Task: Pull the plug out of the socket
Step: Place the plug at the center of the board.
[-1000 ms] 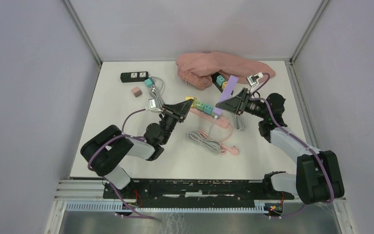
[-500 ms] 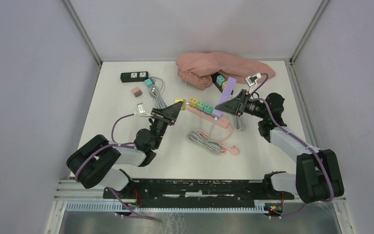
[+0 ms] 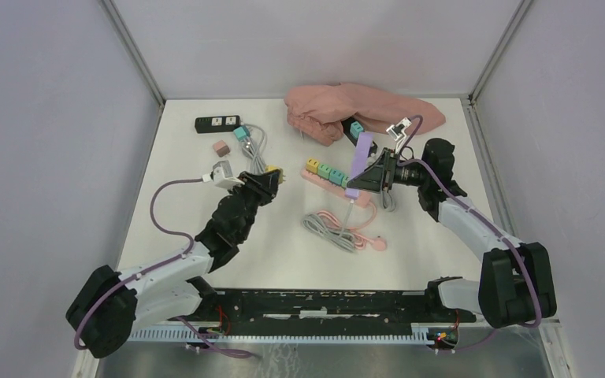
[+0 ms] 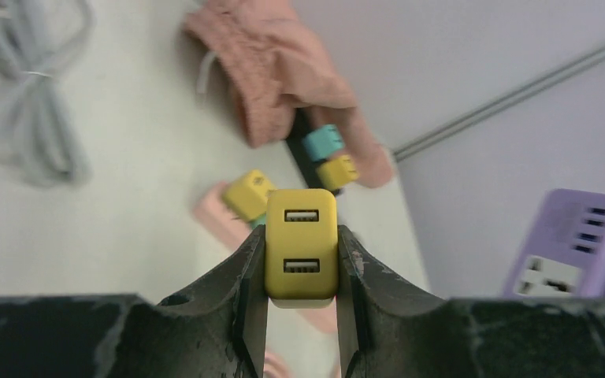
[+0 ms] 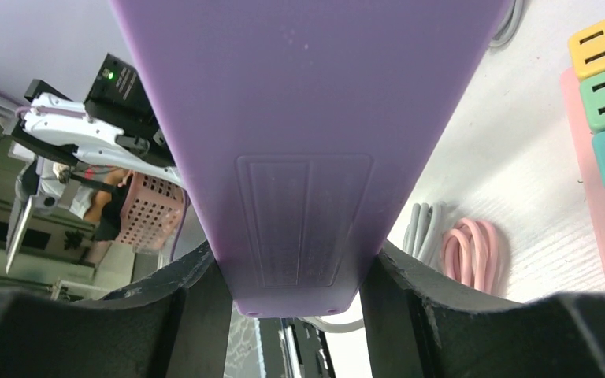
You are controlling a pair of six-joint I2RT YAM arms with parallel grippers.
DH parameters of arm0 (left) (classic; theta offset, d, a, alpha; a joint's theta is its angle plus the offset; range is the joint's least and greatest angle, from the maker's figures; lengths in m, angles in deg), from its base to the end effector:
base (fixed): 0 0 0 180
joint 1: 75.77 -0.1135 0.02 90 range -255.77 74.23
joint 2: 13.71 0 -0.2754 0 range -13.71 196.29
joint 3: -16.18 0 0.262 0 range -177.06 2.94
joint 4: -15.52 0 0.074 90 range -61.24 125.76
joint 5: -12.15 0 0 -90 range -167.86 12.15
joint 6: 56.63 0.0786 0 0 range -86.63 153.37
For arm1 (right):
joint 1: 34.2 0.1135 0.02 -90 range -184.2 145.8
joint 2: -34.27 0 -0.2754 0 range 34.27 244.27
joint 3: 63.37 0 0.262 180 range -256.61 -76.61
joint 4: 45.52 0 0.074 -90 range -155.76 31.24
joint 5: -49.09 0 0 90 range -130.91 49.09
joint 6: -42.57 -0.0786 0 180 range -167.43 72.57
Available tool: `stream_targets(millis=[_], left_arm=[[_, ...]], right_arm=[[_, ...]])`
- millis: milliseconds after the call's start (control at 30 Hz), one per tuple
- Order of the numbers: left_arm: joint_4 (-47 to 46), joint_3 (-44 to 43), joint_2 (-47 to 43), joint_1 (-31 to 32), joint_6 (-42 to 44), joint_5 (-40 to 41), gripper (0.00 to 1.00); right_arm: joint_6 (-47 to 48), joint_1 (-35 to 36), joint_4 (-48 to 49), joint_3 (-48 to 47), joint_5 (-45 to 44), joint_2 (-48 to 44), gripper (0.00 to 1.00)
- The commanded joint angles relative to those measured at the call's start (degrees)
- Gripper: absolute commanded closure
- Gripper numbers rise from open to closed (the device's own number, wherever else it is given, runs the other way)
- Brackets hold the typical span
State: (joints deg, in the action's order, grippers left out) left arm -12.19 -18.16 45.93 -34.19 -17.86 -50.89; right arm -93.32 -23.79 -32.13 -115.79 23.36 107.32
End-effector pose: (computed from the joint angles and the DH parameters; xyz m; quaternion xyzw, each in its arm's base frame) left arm 0.2193 -0.1470 0.2452 -0.2243 0.6565 -0.3971 0.6009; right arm 0.2746 0.1224 0.2710 -0.1413 0.7123 0.6160 0.3053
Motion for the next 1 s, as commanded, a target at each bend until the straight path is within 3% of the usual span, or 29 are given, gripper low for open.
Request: stream_targets(millis=[0,300,467,633,967], left_arm=[[17.49,-1.85,-3.77,-3.39,10.72,8.2,0.97],[17.93,-3.51,2.97,-23.12,5.13,-6.34,0.97],[17.72,-6.24,13.37,-31.14,-5.66,-8.61,0.97],[22.5,-12.29,23.46,-35.44,-12.91,-8.76,0.95],[26.09,-22.48,33.24,-37.98,-16.78,-6.15,0.89]], right_arm=[[13.71,-0.14,-11.4,-4.96,3.42,-1.88,1.0],[20.28,-0.26,-19.58,-7.0,4.03,-0.79,1.0],[20.96,-0.27,-20.15,-7.09,4.02,-0.64,1.0],[21.1,-0.24,-20.32,-7.14,4.11,-0.37,1.0],[21.28,-0.18,-20.59,-7.14,4.37,-0.07,1.0]])
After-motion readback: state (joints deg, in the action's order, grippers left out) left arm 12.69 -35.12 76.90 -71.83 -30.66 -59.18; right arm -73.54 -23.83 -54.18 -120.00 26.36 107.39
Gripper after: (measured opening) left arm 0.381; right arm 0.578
